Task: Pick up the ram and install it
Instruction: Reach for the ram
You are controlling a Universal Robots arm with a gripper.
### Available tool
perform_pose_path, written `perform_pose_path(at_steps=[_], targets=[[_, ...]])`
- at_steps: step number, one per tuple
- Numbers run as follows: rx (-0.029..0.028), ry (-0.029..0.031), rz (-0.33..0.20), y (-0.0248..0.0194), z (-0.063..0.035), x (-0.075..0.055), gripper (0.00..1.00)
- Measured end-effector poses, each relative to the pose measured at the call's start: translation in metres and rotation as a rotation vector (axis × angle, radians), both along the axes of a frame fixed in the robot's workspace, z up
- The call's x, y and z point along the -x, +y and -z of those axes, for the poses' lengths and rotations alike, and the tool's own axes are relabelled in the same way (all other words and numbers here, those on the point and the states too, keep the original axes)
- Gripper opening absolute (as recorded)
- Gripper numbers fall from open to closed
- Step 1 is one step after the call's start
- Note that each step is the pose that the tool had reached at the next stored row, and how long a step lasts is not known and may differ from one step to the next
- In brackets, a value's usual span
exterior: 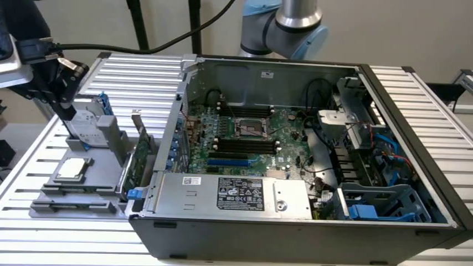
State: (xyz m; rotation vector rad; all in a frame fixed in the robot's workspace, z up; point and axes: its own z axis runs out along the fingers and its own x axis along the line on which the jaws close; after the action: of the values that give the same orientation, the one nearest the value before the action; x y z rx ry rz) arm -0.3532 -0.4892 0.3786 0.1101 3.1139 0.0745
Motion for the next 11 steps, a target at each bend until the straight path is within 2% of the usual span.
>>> perform_pose_path(at_steps=[6,11], targets=[[0.0003,0.0013,0.000,-0.0070,0.0046,0.013,0.11],[0.0007,0.0051,0.000,-0.0132,0.0082,0.021,0.11]])
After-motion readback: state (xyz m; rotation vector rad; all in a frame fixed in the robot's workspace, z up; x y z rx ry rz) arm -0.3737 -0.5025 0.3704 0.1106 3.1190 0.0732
